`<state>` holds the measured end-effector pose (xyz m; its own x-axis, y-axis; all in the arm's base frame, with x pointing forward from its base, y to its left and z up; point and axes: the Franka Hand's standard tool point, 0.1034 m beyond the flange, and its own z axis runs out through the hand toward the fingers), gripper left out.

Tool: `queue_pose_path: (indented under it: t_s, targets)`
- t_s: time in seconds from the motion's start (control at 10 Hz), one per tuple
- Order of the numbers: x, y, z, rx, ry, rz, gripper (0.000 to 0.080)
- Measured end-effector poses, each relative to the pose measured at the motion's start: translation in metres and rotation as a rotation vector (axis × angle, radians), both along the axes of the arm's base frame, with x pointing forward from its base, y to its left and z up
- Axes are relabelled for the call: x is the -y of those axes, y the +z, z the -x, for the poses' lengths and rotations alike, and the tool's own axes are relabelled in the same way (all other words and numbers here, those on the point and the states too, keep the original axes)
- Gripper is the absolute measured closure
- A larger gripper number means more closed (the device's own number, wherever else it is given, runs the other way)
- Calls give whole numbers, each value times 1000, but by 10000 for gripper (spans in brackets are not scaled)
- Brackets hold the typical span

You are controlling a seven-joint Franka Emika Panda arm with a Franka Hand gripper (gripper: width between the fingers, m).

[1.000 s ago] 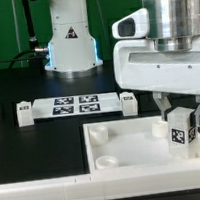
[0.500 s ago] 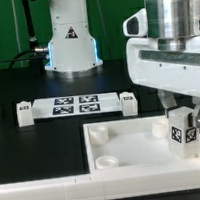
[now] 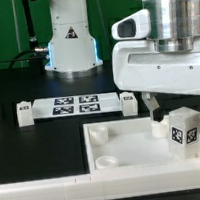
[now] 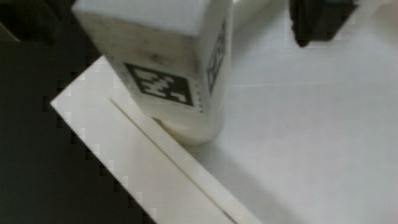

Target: Assemble square table

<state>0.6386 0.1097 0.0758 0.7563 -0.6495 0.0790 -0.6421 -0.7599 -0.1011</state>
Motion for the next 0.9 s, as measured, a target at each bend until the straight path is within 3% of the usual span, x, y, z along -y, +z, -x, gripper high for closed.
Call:
queue_pose_path:
  t_s: [0.4,0.9]
  targets:
    - [-12,1,2,-10,444,65,150]
    - [1,0,0,-1,894,134,150]
